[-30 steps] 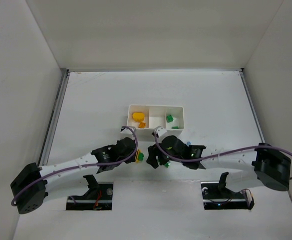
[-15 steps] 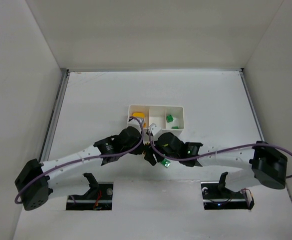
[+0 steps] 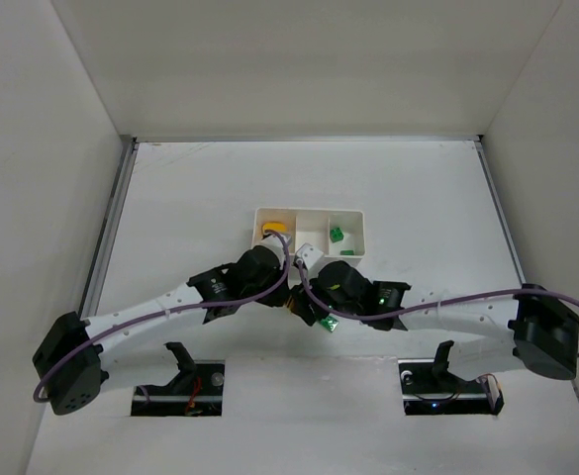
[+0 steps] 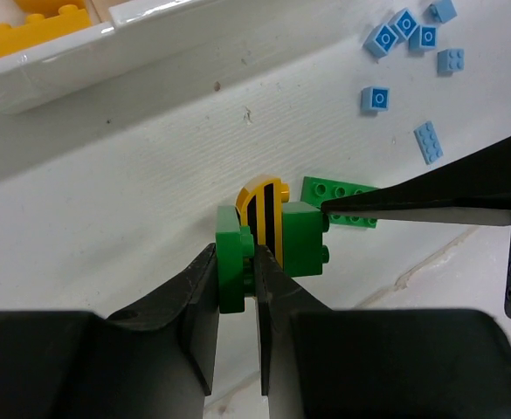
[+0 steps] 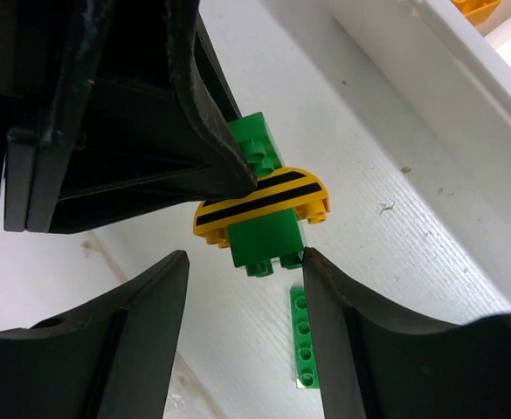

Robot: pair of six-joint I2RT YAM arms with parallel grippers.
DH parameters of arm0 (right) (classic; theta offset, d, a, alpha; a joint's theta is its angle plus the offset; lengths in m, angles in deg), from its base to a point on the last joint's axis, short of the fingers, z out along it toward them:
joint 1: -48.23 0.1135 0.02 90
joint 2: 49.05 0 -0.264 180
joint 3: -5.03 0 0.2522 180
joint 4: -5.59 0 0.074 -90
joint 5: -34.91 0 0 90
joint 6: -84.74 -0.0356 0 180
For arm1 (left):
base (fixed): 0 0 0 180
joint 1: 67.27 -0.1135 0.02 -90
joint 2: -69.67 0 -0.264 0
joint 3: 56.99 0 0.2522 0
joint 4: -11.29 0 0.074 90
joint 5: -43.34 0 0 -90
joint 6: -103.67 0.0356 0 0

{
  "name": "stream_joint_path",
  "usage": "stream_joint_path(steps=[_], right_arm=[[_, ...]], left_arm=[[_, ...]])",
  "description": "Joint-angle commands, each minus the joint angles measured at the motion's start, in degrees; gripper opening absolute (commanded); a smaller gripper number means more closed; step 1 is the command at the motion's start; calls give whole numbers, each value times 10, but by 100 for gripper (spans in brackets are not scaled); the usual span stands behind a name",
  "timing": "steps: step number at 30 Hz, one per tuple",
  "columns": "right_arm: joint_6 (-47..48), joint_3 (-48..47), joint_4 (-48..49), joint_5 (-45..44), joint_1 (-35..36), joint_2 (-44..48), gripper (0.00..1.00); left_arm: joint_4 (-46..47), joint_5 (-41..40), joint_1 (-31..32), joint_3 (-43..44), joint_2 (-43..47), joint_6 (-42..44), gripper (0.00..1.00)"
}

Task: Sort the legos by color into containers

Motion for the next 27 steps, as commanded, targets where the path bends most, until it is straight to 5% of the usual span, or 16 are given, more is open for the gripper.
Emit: stream_joint_path(steps=[1, 10, 17, 27], right_arm=[[9, -23, 14, -1, 4, -4, 58], [5, -30, 12, -6, 4, -25, 51], [-7, -27, 17, -23, 3, -19, 29], [-47, 17, 25, -19, -10, 53, 26]], left_arm=[[-1, 23, -3, 20, 22, 11, 9], [-1, 36, -4, 23, 27, 7, 9], [0, 28, -18, 15, 42, 5, 8], [19, -4, -80, -3, 76, -11, 7]])
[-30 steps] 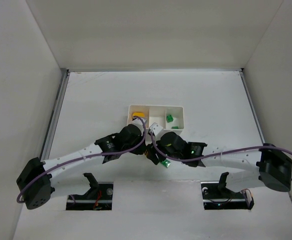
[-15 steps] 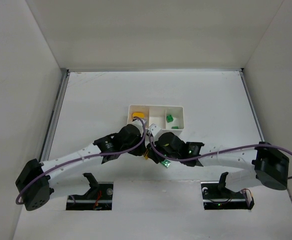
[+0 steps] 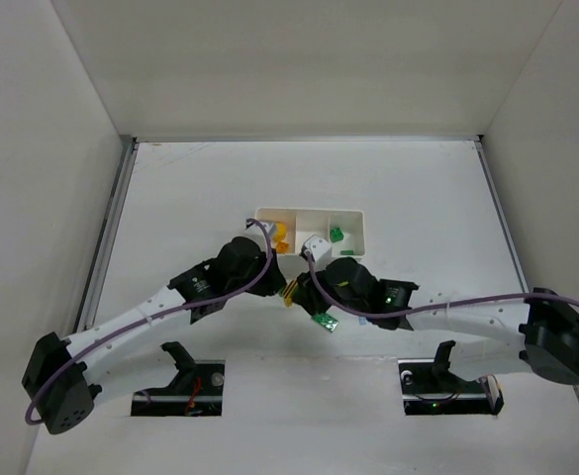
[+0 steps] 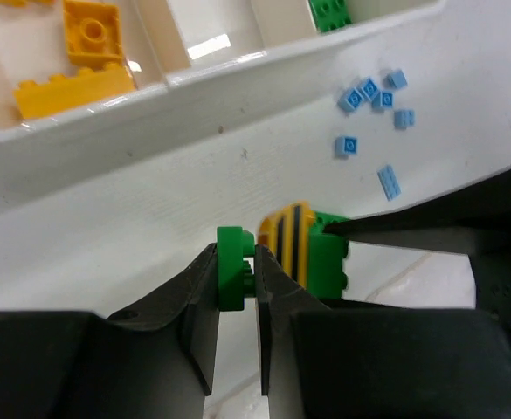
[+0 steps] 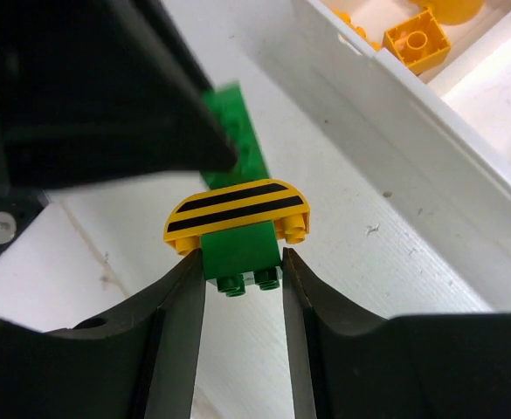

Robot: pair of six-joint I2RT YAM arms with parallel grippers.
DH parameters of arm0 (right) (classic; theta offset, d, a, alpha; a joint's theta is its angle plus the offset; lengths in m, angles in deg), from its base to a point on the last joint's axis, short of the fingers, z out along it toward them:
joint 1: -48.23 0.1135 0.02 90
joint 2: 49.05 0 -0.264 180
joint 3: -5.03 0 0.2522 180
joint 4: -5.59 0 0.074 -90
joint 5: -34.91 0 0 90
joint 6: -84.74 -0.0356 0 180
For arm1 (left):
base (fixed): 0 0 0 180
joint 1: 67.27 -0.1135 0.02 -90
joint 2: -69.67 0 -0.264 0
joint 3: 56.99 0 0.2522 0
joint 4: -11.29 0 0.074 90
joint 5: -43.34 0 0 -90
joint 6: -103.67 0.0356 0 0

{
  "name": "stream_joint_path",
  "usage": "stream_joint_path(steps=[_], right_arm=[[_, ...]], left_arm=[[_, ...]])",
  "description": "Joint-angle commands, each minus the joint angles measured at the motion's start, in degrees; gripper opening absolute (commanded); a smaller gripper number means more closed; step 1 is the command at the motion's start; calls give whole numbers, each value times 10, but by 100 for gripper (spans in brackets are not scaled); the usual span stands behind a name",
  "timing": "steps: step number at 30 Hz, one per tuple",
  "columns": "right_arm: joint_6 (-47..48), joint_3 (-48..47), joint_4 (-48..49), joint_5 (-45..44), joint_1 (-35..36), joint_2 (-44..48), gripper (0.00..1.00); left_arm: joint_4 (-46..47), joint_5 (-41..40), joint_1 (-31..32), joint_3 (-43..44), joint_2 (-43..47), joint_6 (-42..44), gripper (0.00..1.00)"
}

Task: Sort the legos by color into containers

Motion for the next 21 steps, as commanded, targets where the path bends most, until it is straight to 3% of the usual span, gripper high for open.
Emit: stream_joint_path(steps=[1, 12, 16, 21], right_arm=[[-28, 18, 1, -2, -1, 34, 26], [-47, 34, -3, -19, -22, 91, 26], [-64, 42, -21, -46, -57, 146, 26], [-88, 55, -63, -57, -90, 196, 26]], left_arm=[[19, -44, -25, -4, 19, -3, 7], [36, -45, -32, 4, 47, -11, 7], [113, -45, -20, 29, 30, -13, 8], [244, -41, -8, 72, -69, -21, 10]])
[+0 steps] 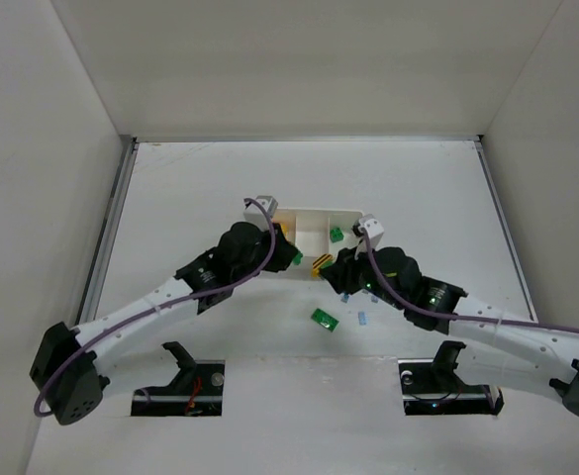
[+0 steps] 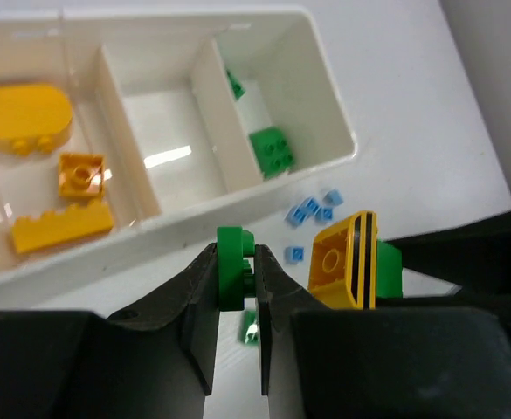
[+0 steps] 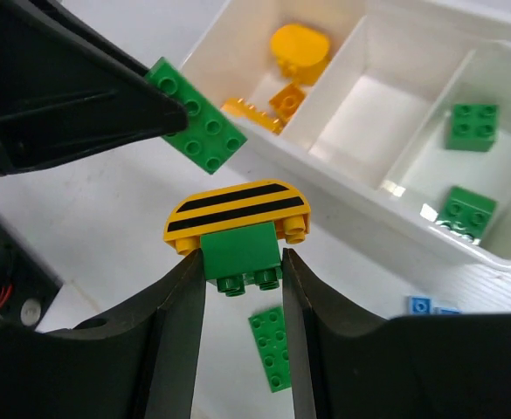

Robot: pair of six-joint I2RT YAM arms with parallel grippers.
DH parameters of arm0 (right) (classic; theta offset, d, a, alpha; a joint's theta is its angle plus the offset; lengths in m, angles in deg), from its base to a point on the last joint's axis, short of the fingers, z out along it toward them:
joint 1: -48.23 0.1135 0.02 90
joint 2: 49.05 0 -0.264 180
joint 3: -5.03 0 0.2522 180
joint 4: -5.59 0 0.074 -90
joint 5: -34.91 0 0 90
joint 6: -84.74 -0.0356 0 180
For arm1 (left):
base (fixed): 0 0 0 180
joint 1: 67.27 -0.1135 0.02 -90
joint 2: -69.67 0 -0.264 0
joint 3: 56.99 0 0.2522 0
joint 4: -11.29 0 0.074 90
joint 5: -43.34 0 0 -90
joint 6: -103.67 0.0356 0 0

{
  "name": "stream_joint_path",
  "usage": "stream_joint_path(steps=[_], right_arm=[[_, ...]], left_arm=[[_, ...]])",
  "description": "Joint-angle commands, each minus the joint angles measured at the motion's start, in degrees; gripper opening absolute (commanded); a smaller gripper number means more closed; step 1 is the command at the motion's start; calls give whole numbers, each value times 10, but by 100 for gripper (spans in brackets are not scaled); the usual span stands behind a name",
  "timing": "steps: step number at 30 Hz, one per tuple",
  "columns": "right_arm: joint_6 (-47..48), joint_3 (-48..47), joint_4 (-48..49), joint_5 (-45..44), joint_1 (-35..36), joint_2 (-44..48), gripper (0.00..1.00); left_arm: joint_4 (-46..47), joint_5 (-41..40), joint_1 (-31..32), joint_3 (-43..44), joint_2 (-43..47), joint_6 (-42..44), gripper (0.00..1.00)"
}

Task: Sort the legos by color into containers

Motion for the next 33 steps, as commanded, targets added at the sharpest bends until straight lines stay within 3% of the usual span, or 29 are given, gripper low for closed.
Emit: stream_joint_path(steps=[1, 12, 14, 17, 20, 28, 33], right_arm=[[-29, 11, -29, -32, -6, 25, 26], [-53, 43, -37, -45, 8, 86, 27], [-53, 44, -35, -45, 8, 80, 27], [-53, 45, -32, -46, 7, 71, 27], [-54, 48, -22, -44, 4, 67, 27], [-58, 43, 7, -39, -32, 37, 27], [-64, 29, 45, -27, -52, 2, 27]], left_arm=[[140, 3, 9, 55, -66, -12, 10], [224, 23, 13, 178, -273, -30, 14], [224, 26, 15, 192, -296, -32, 19], [224, 22, 18, 202, -313, -32, 35], [224, 19, 12, 192, -297, -32, 49], [207, 3, 2, 51, -147, -67, 46], [184, 1, 12, -24, -78, -167, 54]])
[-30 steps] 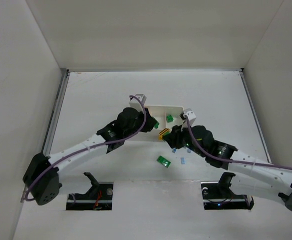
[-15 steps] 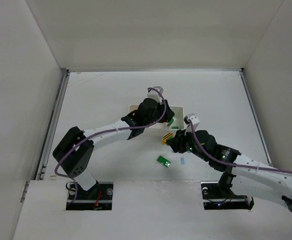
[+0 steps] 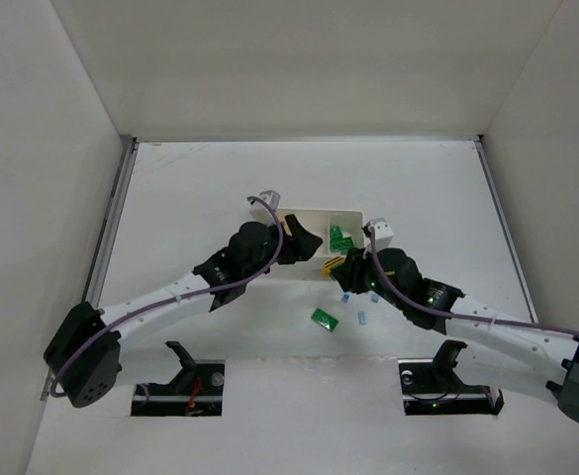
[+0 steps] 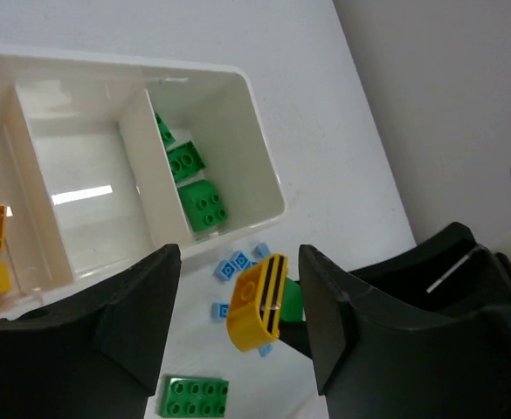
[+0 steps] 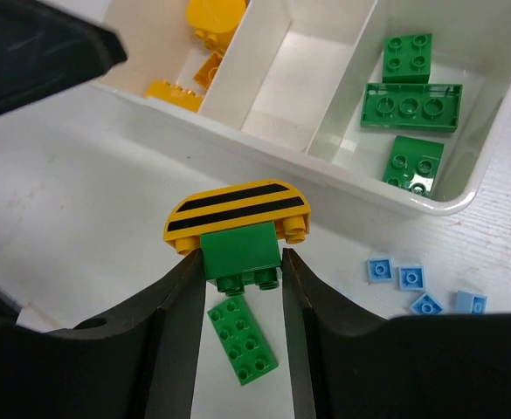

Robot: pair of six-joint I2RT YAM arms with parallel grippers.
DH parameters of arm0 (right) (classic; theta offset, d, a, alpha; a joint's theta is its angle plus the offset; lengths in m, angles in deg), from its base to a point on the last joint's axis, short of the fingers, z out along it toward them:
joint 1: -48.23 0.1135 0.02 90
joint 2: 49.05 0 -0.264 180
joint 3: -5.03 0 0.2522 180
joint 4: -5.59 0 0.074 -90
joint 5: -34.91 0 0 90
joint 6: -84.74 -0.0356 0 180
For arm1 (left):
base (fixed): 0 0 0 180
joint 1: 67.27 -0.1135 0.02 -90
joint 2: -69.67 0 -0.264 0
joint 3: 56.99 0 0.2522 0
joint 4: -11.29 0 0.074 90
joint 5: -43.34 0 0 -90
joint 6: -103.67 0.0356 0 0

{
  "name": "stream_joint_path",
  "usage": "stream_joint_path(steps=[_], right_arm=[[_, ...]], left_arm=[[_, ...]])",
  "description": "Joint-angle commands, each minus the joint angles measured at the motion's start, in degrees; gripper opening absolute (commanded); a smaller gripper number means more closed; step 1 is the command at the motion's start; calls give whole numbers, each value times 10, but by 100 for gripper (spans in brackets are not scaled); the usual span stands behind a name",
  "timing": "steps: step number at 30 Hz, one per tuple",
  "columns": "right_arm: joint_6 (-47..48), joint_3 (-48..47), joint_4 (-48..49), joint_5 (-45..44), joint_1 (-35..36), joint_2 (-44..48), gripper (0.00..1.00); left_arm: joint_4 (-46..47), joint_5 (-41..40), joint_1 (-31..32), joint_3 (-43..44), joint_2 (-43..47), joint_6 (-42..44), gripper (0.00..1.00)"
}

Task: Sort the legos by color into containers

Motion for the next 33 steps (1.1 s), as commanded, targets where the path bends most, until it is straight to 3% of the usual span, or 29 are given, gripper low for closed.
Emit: stream_joint_path(steps=[1, 8, 20, 29, 33], right_arm=[[-7, -20, 66, 7, -7, -18, 27], [1, -39, 114, 7, -5, -62, 27], [2, -56, 152, -1, 7, -77, 28], [0, -46, 153, -1, 7, -75, 29], [-2, -42, 154, -2, 7, -69, 29]], left_arm=[[-4, -4, 4, -43, 36, -96, 56], [5, 31, -2, -70, 29, -228, 62], [46, 34, -4, -79, -1, -276, 58], [105, 28, -4, -91, -14, -300, 37], [118, 23, -3, -97, -19, -302, 22]])
